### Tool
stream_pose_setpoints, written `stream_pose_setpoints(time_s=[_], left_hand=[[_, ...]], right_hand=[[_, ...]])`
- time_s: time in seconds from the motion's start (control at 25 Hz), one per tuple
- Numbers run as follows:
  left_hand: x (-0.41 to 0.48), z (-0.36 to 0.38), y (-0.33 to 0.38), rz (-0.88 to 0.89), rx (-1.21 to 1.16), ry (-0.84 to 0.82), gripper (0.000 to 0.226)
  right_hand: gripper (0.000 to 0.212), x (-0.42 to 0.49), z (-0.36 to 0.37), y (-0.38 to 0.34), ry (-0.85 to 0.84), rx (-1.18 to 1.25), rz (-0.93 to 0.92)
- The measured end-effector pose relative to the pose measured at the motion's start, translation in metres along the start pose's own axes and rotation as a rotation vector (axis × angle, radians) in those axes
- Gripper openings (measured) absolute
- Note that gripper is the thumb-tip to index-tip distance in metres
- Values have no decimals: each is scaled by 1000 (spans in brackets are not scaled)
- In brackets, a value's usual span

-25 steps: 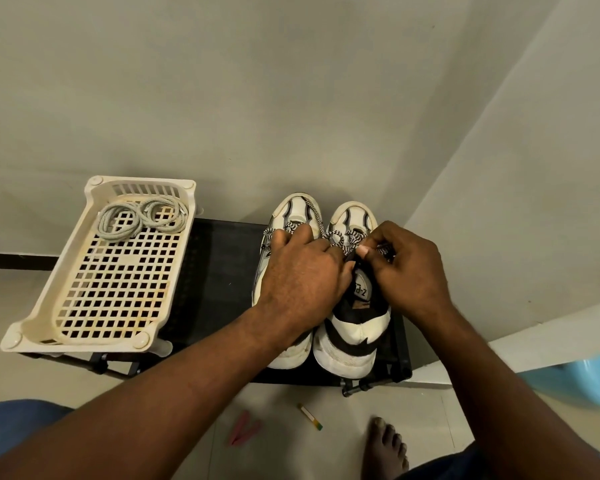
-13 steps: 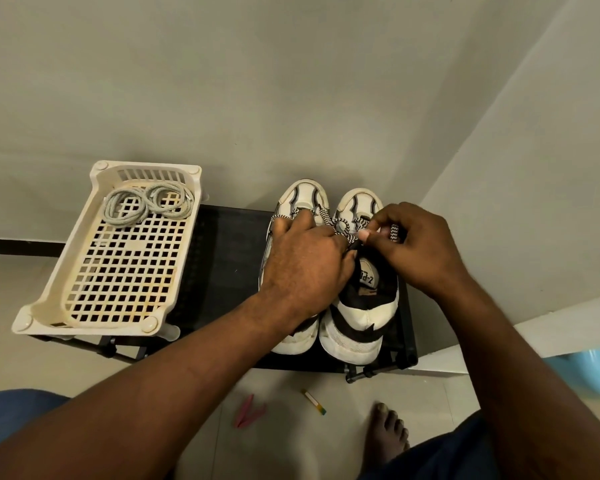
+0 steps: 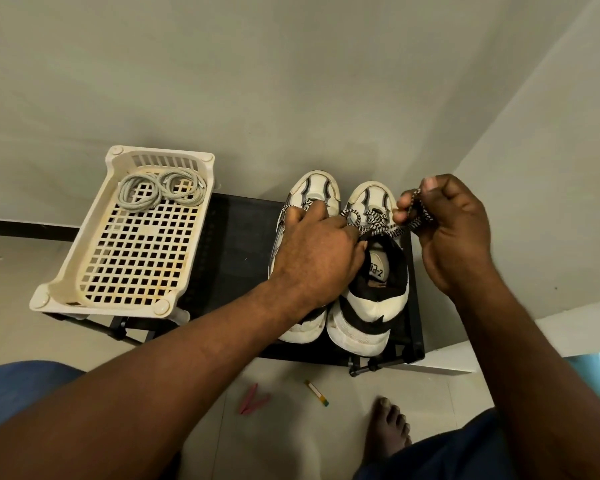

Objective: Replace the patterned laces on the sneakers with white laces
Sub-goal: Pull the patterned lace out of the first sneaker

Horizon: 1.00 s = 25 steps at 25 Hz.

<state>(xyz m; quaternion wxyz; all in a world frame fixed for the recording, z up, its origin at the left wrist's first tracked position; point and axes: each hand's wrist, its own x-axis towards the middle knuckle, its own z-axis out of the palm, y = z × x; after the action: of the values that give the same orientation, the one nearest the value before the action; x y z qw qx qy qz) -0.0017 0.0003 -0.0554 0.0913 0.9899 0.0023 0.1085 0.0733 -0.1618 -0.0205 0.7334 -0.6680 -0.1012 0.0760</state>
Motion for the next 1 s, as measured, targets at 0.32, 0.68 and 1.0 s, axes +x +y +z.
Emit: stream_pose_setpoints(time_s=[0.32,0.68,1.0], left_hand=[[3,0,2,-12,-7,-9,40],[2,1,2,-11,-28,23,39],[4,1,2,-32,10,32,49]], right_hand=[[13,3,-10,29,-149,-914,-278],[29,6,-17,24,138,-861,-55],[32,5,-10,31,-167,-1148,-227]])
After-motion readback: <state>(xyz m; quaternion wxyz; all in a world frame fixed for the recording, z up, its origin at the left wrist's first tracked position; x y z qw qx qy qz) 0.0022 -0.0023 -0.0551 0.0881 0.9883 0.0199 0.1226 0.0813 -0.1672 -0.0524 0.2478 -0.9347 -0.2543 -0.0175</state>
